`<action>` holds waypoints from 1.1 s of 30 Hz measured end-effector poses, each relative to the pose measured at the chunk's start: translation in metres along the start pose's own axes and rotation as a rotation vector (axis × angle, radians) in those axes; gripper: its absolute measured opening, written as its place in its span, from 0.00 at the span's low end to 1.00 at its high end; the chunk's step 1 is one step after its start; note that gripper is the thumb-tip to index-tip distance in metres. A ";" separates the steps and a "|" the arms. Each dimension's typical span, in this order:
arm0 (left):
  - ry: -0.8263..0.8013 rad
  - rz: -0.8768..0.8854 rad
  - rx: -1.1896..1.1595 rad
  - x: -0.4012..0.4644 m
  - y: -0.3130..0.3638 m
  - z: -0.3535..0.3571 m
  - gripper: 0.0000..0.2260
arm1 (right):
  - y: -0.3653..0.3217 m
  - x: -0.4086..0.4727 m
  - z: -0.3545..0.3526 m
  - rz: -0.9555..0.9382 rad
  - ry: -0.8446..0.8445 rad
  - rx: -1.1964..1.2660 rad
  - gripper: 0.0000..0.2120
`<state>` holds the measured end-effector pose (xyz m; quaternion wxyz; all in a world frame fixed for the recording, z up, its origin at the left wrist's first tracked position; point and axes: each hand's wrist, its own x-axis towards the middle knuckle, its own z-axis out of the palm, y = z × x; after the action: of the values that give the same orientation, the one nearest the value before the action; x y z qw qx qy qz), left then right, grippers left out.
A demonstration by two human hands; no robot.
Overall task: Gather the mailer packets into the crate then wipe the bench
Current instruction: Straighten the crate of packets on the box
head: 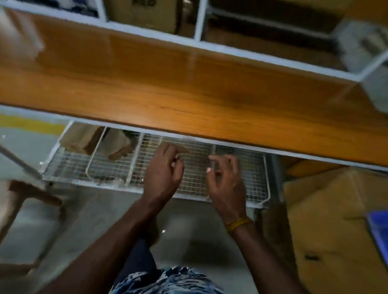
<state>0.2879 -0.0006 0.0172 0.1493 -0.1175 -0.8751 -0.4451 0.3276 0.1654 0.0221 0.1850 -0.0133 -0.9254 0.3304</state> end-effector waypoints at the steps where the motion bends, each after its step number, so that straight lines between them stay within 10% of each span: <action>1: -0.043 0.030 -0.023 0.003 0.019 0.016 0.10 | 0.013 -0.004 -0.021 0.042 0.049 -0.016 0.12; 22: -0.841 0.730 -0.553 0.043 0.248 0.273 0.11 | 0.129 -0.067 -0.251 0.717 0.970 -0.362 0.12; 33: -0.903 0.827 -0.540 0.064 0.332 0.352 0.13 | 0.174 -0.101 -0.323 0.851 1.247 -0.556 0.12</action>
<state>0.2856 0.4823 0.0910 -0.1081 -0.6513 -0.5925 -0.4616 0.5184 0.4821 0.1117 0.5159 -0.5923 -0.6158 0.0619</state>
